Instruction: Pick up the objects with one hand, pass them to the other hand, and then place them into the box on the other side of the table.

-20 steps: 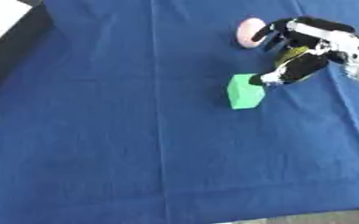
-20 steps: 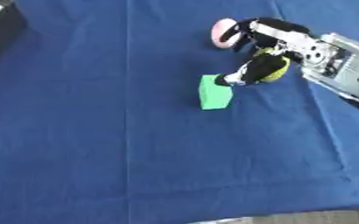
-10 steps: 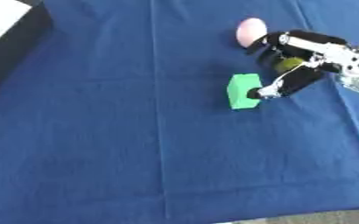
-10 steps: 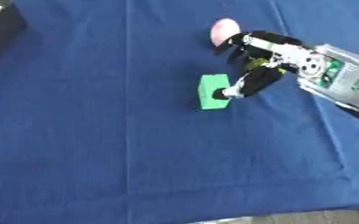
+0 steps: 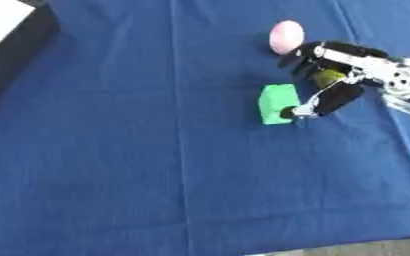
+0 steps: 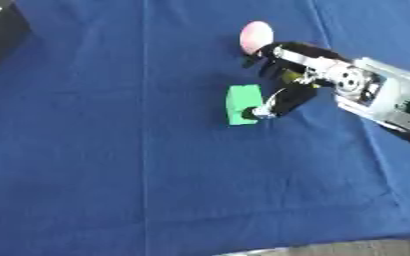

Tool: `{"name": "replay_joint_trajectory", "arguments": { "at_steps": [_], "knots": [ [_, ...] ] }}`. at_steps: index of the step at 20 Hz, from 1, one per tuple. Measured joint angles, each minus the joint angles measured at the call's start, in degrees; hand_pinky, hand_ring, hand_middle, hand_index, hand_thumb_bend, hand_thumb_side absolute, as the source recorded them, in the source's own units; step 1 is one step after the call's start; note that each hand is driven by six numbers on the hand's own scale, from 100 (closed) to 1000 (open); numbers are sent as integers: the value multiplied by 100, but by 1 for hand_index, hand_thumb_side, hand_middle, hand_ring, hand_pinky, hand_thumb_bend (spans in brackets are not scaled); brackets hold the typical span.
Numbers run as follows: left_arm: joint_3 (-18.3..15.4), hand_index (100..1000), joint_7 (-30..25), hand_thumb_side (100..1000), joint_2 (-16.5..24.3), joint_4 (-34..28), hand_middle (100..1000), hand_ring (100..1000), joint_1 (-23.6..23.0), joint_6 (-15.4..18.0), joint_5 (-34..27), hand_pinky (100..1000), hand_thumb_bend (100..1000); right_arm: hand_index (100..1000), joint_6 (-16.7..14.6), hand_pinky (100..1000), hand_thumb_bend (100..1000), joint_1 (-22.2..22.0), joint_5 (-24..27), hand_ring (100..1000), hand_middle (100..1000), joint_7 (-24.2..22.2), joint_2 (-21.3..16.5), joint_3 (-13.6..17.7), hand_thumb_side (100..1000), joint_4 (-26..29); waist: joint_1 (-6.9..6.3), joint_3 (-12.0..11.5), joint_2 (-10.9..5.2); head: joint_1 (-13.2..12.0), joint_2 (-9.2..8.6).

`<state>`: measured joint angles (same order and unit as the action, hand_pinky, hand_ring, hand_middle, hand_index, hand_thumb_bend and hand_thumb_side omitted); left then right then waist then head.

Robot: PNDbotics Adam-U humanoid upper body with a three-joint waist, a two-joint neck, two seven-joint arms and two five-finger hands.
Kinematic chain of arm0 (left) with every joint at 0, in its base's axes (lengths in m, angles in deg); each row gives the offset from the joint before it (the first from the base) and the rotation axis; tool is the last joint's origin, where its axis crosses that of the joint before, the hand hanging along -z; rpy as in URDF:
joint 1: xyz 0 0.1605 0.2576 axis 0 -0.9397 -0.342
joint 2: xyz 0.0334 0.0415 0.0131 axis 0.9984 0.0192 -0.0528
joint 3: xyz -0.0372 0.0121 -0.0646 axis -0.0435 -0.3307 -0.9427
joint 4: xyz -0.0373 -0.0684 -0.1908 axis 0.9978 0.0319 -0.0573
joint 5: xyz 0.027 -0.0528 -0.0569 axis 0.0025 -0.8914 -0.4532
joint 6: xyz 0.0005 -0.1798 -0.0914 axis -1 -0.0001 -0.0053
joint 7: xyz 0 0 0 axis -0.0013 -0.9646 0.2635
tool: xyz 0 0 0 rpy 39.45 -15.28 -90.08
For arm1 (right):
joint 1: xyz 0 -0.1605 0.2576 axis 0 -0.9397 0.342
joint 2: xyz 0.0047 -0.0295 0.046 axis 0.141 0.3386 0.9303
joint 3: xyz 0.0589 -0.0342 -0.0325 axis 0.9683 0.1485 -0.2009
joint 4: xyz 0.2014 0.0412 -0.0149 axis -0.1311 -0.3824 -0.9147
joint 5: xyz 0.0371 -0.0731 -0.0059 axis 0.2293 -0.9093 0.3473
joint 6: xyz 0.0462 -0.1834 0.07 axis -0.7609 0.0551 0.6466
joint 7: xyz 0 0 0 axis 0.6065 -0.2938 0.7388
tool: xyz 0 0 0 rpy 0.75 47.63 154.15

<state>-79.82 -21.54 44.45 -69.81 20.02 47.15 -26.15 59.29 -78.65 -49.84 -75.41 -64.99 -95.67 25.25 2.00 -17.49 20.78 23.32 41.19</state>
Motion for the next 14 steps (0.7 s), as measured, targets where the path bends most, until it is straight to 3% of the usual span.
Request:
{"name": "replay_joint_trajectory", "arguments": {
  "at_steps": [14],
  "knots": [
    [19,731,-4,815,0,0,563,537,11,-4,0,721,146,812,274,820,590,-119,-122,789,859,142,45,-229,168,0,-1,-20,40,28,-2]
  ]
}}
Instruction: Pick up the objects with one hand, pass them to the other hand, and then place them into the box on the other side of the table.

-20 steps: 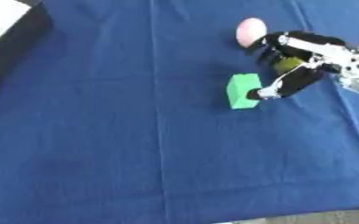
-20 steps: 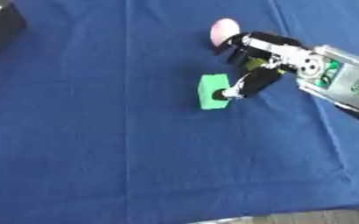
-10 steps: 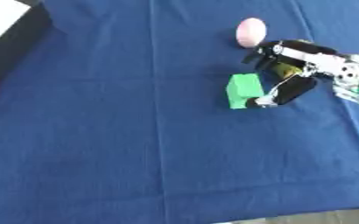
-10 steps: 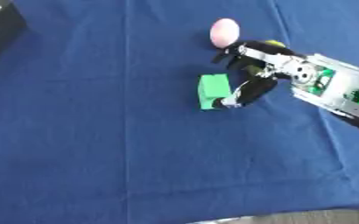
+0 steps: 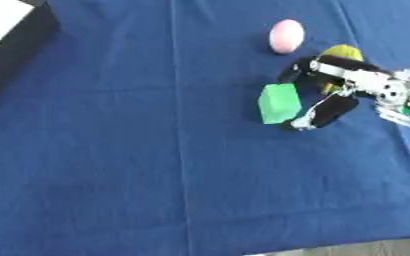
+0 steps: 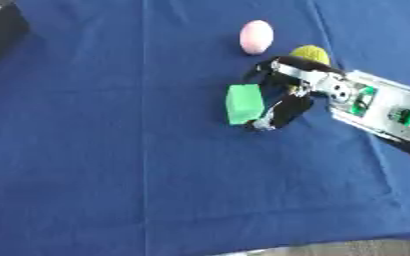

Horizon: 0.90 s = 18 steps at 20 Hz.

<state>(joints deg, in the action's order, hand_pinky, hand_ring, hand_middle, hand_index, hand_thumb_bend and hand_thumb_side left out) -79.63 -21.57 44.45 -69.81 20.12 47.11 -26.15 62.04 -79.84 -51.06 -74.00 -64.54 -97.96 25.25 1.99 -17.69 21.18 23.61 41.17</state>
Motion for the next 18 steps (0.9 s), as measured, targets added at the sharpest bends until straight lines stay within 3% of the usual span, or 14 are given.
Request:
{"name": "replay_joint_trajectory", "arguments": {
  "at_steps": [11,14,18],
  "knots": [
    [15,731,-9,818,0,0,563,537,16,-9,0,720,145,755,30,741,532,2,101,747,799,278,19,-73,130,0,1,-34,10,22,-2],
    [17,731,-11,819,0,0,564,537,17,-12,0,719,145,724,41,730,458,5,194,734,770,385,19,-100,135,0,3,-38,12,23,-2],
    [18,731,-13,816,0,0,564,537,19,-14,0,719,144,706,46,740,429,5,272,724,754,454,19,-104,113,0,5,-40,14,23,-2]
  ]
}}
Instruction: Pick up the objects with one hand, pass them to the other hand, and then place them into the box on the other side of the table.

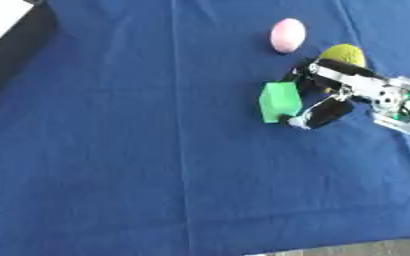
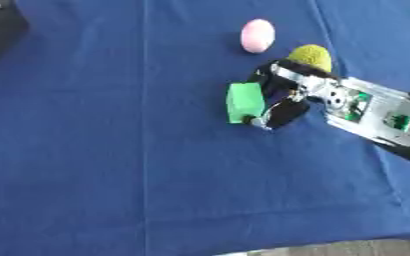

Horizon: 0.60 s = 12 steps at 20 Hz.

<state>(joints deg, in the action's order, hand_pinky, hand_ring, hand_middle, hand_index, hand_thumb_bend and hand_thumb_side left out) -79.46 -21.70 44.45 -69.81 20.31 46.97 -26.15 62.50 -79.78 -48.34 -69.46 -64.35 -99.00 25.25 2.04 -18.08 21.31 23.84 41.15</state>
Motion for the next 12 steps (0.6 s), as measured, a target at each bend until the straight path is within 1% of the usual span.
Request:
{"name": "replay_joint_trajectory", "arguments": {
  "at_steps": [5,6,9,11,12],
  "knots": [
    [0,731,0,812,0,0,564,537,4,0,0,718,142,673,17,738,409,17,8,691,718,2,0,0,100,0,2,-1,0,2,0],
    [0,731,0,812,0,0,564,537,4,0,0,718,142,667,26,722,408,21,8,684,712,-1,0,0,100,0,2,-1,0,2,0],
    [0,731,0,810,0,0,564,537,4,0,0,718,141,649,40,632,395,48,13,664,698,0,0,4,100,0,0,-1,-1,2,0],
    [0,731,0,807,0,0,564,537,4,0,0,718,139,633,31,548,388,84,45,648,684,10,0,12,100,0,-7,2,-2,2,0],
    [0,731,0,806,0,0,564,537,4,0,0,718,139,626,21,492,389,106,59,640,679,20,0,37,100,0,-11,4,-2,2,0]
  ]
}}
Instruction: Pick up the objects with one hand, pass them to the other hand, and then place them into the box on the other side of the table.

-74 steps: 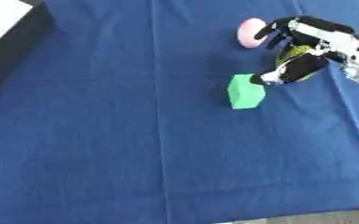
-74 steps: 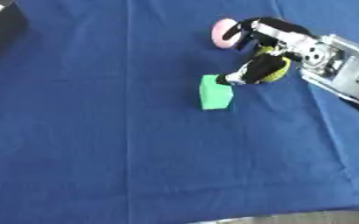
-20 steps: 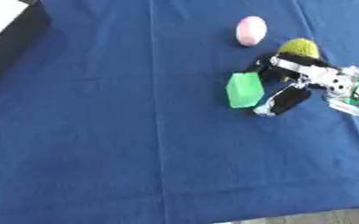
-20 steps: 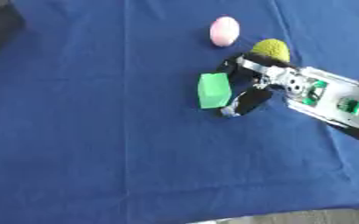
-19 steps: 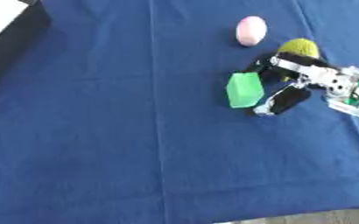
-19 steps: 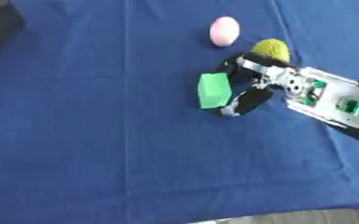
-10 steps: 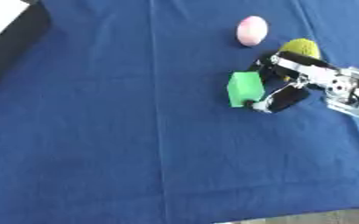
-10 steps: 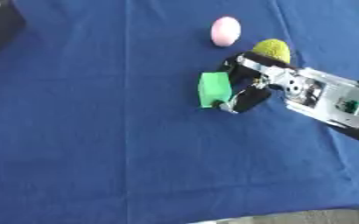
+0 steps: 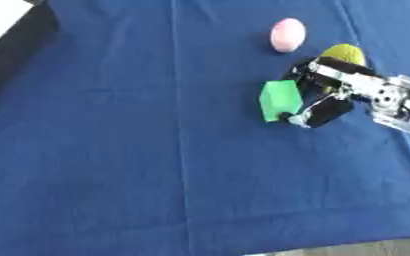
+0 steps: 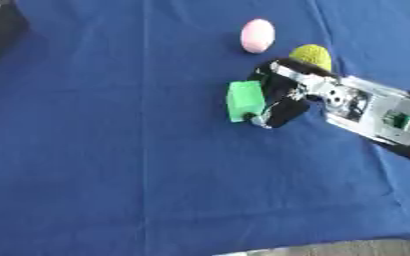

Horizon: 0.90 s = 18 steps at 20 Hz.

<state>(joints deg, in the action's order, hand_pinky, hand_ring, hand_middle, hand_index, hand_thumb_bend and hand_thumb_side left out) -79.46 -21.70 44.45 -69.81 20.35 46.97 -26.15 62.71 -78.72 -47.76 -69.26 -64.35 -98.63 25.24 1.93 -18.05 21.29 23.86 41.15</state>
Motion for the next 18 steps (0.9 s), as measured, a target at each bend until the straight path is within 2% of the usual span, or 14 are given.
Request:
{"name": "replay_joint_trajectory", "arguments": {
  "at_steps": [1,2,4,6,13,18],
  "knots": [
    [0,731,0,805,0,0,564,537,0,0,0,717,138,619,-10,408,392,22,7,630,674,12,0,24,100,0,-3,6,-1,0,0],
    [-1,731,1,804,0,0,564,537,-1,1,0,717,137,614,-23,361,393,46,26,625,671,32,0,61,100,0,-7,15,-2,-1,0],
    [-2,731,3,797,0,0,565,538,-3,3,0,717,133,601,-49,185,399,90,66,607,661,91,0,136,100,0,-17,42,-6,-4,0],
    [-3,731,5,790,1,0,565,538,-4,6,0,717,129,588,-83,100,408,125,102,588,655,170,7,216,100,0,-24,46,-21,-8,2],
    [-13,731,24,780,4,0,564,538,-51,29,0,716,120,562,-330,100,417,346,284,553,641,562,226,433,100,0,-85,75,-114,-27,5],
    [-42,731,21,771,36,0,564,538,-60,43,0,715,113,559,-417,100,419,447,341,546,639,619,281,460,100,-1,-109,77,-163,-85,-6]
  ]
}}
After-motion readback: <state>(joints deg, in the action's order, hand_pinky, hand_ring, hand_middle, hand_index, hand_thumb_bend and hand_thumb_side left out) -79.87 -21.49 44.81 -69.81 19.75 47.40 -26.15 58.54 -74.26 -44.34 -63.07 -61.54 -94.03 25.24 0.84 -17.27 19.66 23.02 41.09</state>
